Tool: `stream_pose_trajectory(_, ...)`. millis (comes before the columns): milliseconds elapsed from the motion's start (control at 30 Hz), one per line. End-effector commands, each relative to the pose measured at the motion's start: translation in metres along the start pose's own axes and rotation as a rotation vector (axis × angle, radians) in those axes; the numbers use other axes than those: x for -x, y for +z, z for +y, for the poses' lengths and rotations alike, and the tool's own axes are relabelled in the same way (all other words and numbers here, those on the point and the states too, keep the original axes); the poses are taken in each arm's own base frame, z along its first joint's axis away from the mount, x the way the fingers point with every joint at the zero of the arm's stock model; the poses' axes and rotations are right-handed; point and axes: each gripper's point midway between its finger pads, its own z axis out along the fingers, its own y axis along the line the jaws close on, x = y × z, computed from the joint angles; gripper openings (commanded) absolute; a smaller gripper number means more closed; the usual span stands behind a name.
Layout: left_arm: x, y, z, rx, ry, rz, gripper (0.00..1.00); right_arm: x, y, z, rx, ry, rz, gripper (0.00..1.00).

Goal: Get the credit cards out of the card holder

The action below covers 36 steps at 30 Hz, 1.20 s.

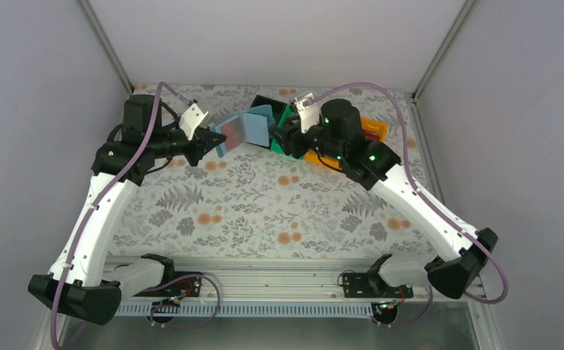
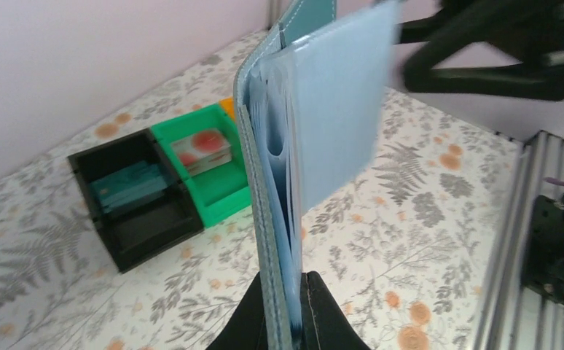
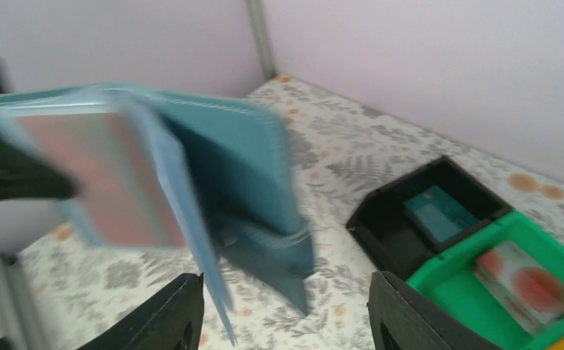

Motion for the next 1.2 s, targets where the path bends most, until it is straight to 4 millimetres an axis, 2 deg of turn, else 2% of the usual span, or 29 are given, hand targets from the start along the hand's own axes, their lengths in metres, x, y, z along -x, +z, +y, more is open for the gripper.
stream_pose_trajectory(0, 0.002, -0.006, 0.019, 0.138, 0.007, -0.005, 0.02, 0.016, -0.045, 0.058, 0.303, -0.098, -0.034, 0.55)
stream_pose_trajectory(133, 0.004, -0.006, 0.014, 0.099, 0.008, -0.013, 0.03, 0.013, -0.058, 0.142, 0.718, -0.182, -0.087, 0.46)
stream_pose_trajectory(200, 0.006, -0.007, 0.007, 0.071, 0.016, -0.021, 0.02, 0.016, -0.058, 0.161, 0.824, -0.184, -0.102, 0.43)
stream_pose_trajectory(267, 0.007, -0.008, 0.003, 0.051, 0.025, -0.028, 0.02, 0.020, -0.051, 0.166, 0.861, -0.161, -0.121, 0.40)
stream_pose_trajectory(333, 0.006, -0.008, 0.002, 0.046, 0.027, -0.026, 0.02, 0.021, -0.031, 0.163, 0.833, -0.118, -0.100, 0.38)
stream_pose_trajectory(433, 0.006, -0.008, -0.010, -0.019, 0.043, -0.033, 0.02, 0.020, 0.003, 0.130, 0.670, -0.058, -0.070, 0.31)
stream_pose_trajectory(533, 0.006, -0.011, -0.028, -0.112, 0.066, -0.049, 0.02, 0.013, 0.007, 0.094, 0.623, -0.022, -0.079, 0.31)
stream_pose_trajectory(600, 0.005, -0.014, -0.040, -0.172, 0.085, -0.058, 0.02, 0.007, 0.008, 0.082, 0.589, -0.042, -0.060, 0.31)
stream_pose_trajectory(700, 0.001, -0.017, -0.056, -0.257, 0.107, -0.068, 0.02, 0.002, 0.003, 0.082, 0.600, -0.097, -0.039, 0.32)
stream_pose_trajectory(900, 0.002, -0.022, -0.072, -0.350, 0.129, -0.090, 0.02, 0.005, -0.007, 0.069, 0.514, -0.124, -0.058, 0.35)
stream_pose_trajectory(1033, 0.005, -0.024, -0.074, -0.355, 0.134, -0.094, 0.02, 0.007, -0.013, 0.072, 0.527, -0.156, -0.048, 0.37)
stream_pose_trajectory(1167, 0.008, -0.026, -0.076, -0.368, 0.142, -0.102, 0.02, 0.002, -0.019, 0.087, 0.645, -0.171, -0.030, 0.34)
